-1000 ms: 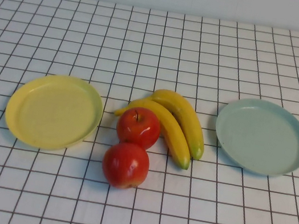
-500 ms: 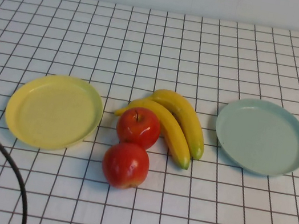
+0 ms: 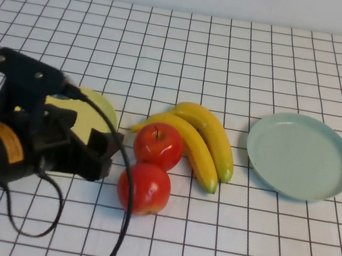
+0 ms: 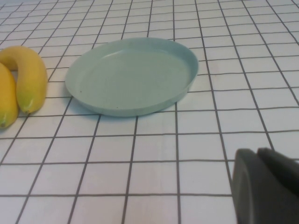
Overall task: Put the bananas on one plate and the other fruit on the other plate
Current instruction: Put one type of fruit in the left plate
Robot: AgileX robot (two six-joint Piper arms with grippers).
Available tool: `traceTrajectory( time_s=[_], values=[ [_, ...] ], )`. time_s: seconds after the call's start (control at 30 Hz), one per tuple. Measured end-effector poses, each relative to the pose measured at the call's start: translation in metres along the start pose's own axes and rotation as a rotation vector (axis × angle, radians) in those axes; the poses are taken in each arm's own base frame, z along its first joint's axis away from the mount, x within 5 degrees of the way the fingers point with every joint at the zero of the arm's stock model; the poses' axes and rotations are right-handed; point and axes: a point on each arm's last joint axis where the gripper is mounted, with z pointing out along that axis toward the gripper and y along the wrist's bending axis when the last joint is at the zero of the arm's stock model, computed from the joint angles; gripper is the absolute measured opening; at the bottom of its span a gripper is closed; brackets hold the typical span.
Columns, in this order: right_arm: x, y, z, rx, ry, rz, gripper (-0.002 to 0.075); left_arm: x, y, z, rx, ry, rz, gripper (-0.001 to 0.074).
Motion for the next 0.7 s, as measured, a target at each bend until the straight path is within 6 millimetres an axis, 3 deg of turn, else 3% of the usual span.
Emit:
traceTrajectory(
  time_s=[0.2, 0.3, 0.43, 0.57, 0.7],
  values=[
    [0.0, 0.0, 0.0, 0.0, 0.0, 0.0, -0.0015, -0.02, -0.006, 0.037, -0.001, 0.053, 0.041, 0.0585],
    [0.0, 0.0, 0.0, 0.0, 0.0, 0.0, -0.0015, -0.027, -0.009, 0.05, -0.026, 0.163, 0.014, 0.0586],
    [0.0, 0.0, 0.0, 0.0, 0.0, 0.0, -0.0015, -0.021, -0.02, 0.067, -0.053, 0.394, 0.003, 0.0586],
    [0.0, 0.0, 0.0, 0.0, 0.0, 0.0, -0.0015, -0.019, -0.036, 0.08, -0.027, 0.538, 0.029, 0.0586],
    [0.0, 0.0, 0.0, 0.0, 0.0, 0.0, -0.0015, -0.028, -0.052, 0.085, 0.031, 0.537, 0.078, 0.0586]
  ],
)
